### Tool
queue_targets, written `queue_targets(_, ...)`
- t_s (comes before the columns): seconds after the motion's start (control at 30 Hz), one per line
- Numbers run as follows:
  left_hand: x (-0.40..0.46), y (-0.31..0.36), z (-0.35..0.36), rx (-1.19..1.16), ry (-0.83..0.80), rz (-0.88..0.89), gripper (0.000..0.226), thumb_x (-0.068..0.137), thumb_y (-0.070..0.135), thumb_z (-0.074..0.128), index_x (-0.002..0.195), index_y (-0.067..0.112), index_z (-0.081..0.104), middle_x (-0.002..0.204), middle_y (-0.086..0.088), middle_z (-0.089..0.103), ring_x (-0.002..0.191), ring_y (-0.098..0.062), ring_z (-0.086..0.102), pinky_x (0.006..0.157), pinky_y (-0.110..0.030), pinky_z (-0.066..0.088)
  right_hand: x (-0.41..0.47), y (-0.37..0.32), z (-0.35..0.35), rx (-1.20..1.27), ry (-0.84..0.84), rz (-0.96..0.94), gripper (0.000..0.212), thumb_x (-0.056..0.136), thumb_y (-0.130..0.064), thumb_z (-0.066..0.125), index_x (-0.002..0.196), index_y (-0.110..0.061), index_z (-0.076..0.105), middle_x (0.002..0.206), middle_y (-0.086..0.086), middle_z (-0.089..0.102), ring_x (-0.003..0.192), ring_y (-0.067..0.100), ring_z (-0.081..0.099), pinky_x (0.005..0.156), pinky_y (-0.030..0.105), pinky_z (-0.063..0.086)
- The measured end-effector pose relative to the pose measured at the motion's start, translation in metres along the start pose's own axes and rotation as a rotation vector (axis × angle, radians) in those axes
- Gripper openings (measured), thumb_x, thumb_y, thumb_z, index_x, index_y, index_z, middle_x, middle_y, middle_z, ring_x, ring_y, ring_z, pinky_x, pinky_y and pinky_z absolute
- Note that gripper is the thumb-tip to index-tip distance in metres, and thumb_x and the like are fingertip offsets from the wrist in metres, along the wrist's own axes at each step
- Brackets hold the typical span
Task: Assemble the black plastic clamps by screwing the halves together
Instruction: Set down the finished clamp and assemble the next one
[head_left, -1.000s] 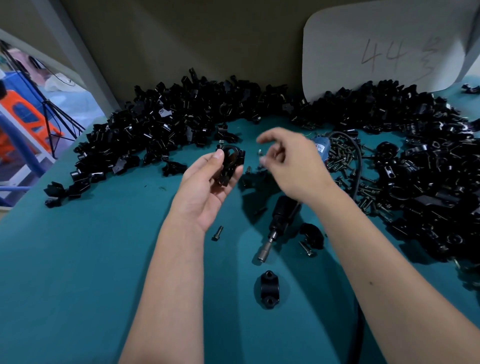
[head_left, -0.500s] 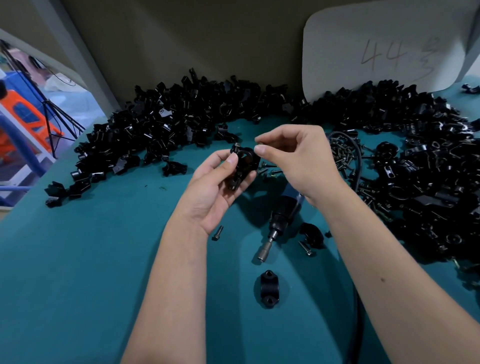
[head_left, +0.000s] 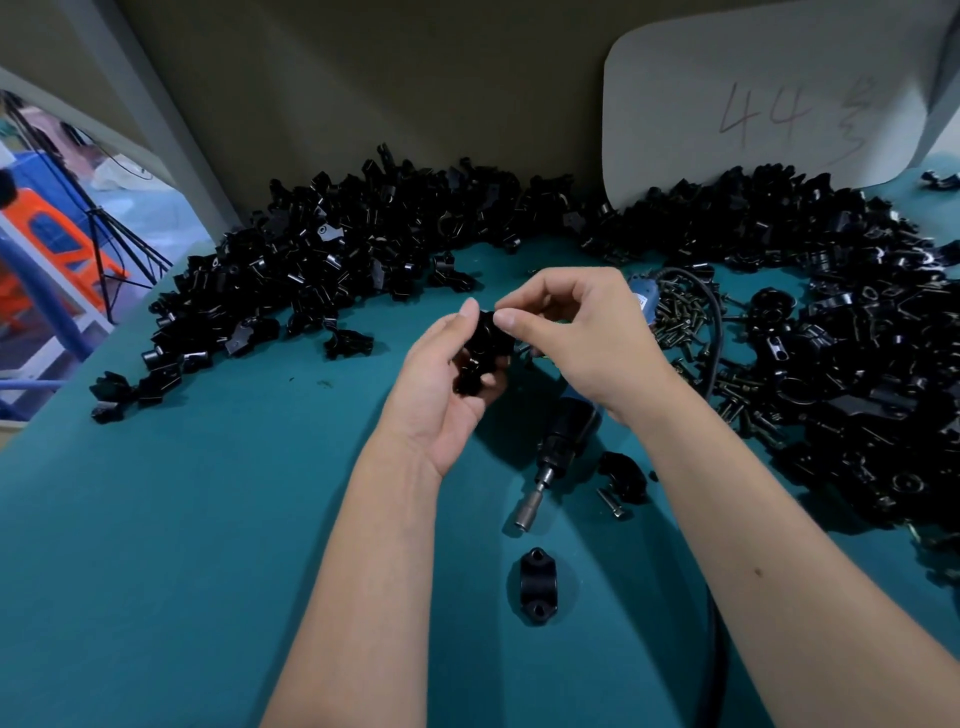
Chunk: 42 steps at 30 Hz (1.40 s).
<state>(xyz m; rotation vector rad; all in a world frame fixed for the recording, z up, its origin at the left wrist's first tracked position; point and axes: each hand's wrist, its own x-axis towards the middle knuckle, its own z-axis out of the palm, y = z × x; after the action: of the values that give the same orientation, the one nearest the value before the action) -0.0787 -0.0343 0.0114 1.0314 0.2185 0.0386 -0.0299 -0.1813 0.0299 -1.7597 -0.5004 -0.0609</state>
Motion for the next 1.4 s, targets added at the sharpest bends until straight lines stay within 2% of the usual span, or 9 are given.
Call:
queue_targets(0.17, 0.001, -0.002, 0.002, 0.014, -0.046, 0.027, 0.016, 0.103, 0.021, 0.059, 0.114, 0.01, 0.062, 0.097, -0.005, 0.065, 0.077, -0.015, 0.058, 0.05, -0.018, 0.037, 0.0, -0.001, -0.001, 0.081, 0.003, 0.037, 0.023, 0.085, -0.015, 0.085, 0.082, 0.0, 0.068, 0.078, 0.023, 0.068, 0.068, 0.02, 0.059, 0.065, 0.041, 0.057)
queue_targets(0.3, 0.001, -0.002, 0.002, -0.076, -0.083, 0.003, 0.018, 0.092, 0.025, 0.065, 0.104, 0.011, 0.067, 0.088, -0.005, 0.07, 0.071, -0.015, 0.058, 0.048, -0.016, 0.037, 0.0, -0.002, -0.007, 0.212, -0.113, 0.083, 0.007, 0.096, -0.015, 0.073, 0.096, -0.01, 0.077, 0.08, 0.005, 0.068, 0.074, 0.013, 0.058, 0.063, 0.027, 0.053)
queue_targets(0.4, 0.001, -0.001, 0.001, -0.113, -0.104, -0.016, 0.024, 0.086, 0.027, 0.069, 0.104, 0.011, 0.067, 0.087, -0.004, 0.069, 0.071, -0.016, 0.056, 0.049, -0.016, 0.038, 0.0, -0.002, -0.009, 0.181, -0.149, 0.046, 0.014, 0.097, -0.011, 0.071, 0.097, -0.02, 0.082, 0.081, 0.002, 0.072, 0.075, 0.008, 0.06, 0.062, 0.026, 0.051)
queue_targets(0.53, 0.001, -0.005, 0.002, -0.064, -0.088, -0.032, 0.026, 0.087, 0.025, 0.066, 0.109, 0.01, 0.065, 0.097, -0.008, 0.066, 0.072, -0.018, 0.059, 0.049, -0.017, 0.037, 0.0, -0.001, -0.003, 0.147, -0.038, 0.067, 0.019, 0.084, -0.019, 0.087, 0.073, -0.014, 0.072, 0.066, 0.004, 0.061, 0.061, 0.012, 0.051, 0.055, 0.027, 0.044)
queue_targets(0.7, 0.002, -0.003, 0.002, -0.121, -0.121, -0.023, 0.028, 0.085, 0.027, 0.069, 0.107, 0.011, 0.069, 0.09, -0.007, 0.069, 0.07, -0.017, 0.06, 0.049, -0.016, 0.038, -0.001, -0.003, -0.006, 0.208, -0.12, 0.075, 0.012, 0.097, -0.017, 0.072, 0.099, -0.009, 0.08, 0.075, 0.0, 0.066, 0.064, 0.007, 0.053, 0.053, 0.023, 0.043)
queue_targets(0.87, 0.001, -0.003, 0.005, -0.141, -0.111, -0.049, 0.033, 0.084, 0.026, 0.066, 0.11, 0.007, 0.068, 0.094, -0.009, 0.068, 0.072, -0.019, 0.06, 0.05, -0.016, 0.039, 0.0, -0.003, -0.001, 0.234, -0.046, 0.036, 0.014, 0.088, -0.01, 0.082, 0.077, -0.004, 0.074, 0.06, -0.003, 0.065, 0.049, 0.004, 0.052, 0.047, 0.015, 0.041)
queue_targets(1.1, 0.0, 0.0, 0.002, -0.221, -0.144, -0.061, 0.022, 0.089, 0.027, 0.067, 0.1, 0.009, 0.075, 0.094, -0.012, 0.067, 0.071, -0.019, 0.058, 0.049, -0.016, 0.04, -0.003, -0.006, -0.007, 0.287, -0.119, 0.067, 0.01, 0.097, -0.01, 0.071, 0.1, -0.008, 0.081, 0.098, 0.023, 0.074, 0.079, 0.02, 0.06, 0.053, 0.022, 0.042)
queue_targets(1.27, 0.0, -0.002, 0.003, -0.182, -0.134, -0.046, 0.025, 0.089, 0.029, 0.068, 0.098, 0.008, 0.078, 0.091, -0.009, 0.069, 0.072, -0.017, 0.059, 0.05, -0.016, 0.045, -0.001, -0.007, 0.001, 0.302, -0.012, 0.075, 0.013, 0.088, -0.006, 0.08, 0.077, -0.01, 0.075, 0.065, 0.0, 0.068, 0.048, 0.0, 0.052, 0.046, 0.016, 0.042)
queue_targets(1.4, 0.001, -0.002, 0.002, -0.127, -0.115, 0.011, 0.029, 0.09, 0.029, 0.068, 0.108, 0.006, 0.068, 0.09, -0.005, 0.069, 0.072, -0.016, 0.059, 0.052, -0.016, 0.045, -0.002, -0.01, 0.001, 0.251, 0.005, 0.083, 0.013, 0.089, -0.011, 0.081, 0.078, -0.01, 0.074, 0.068, 0.002, 0.066, 0.048, 0.004, 0.048, 0.049, 0.019, 0.043)
